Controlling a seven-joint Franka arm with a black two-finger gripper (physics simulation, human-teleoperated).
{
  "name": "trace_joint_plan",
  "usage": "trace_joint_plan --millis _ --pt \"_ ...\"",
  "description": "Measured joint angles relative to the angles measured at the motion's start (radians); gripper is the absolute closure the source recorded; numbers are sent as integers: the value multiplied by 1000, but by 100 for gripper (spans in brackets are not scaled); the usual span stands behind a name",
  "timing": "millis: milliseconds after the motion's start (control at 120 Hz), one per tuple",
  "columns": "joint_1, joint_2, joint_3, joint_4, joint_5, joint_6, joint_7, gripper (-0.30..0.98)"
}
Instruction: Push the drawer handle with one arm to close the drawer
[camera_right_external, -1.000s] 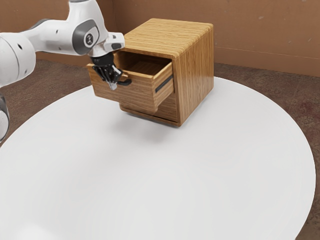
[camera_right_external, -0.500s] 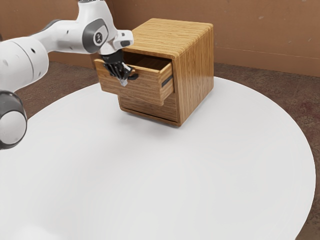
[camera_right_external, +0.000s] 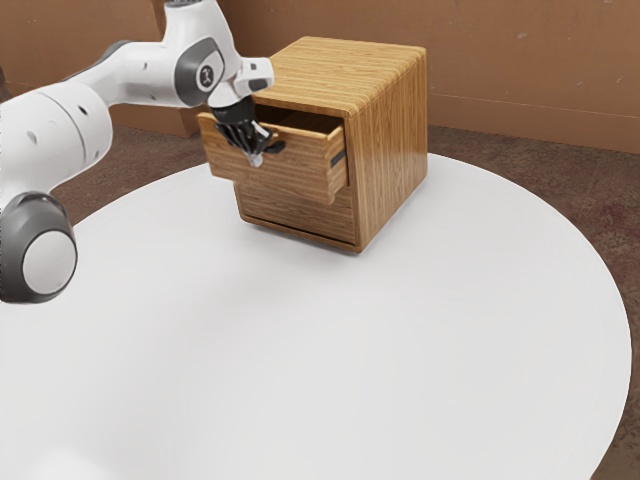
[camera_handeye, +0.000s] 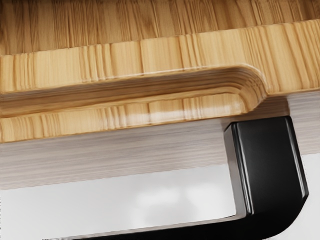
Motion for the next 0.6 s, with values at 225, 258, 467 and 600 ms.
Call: trace_joint_plan --millis 225,258,467,600 --pt "0 47 -9 76 0 0 1 77" --pt "0 51 -10 87 0 0 1 78" --pt "0 88 -8 139 2 3 3 78" --pt "0 109 -7 172 2 6 5 78"
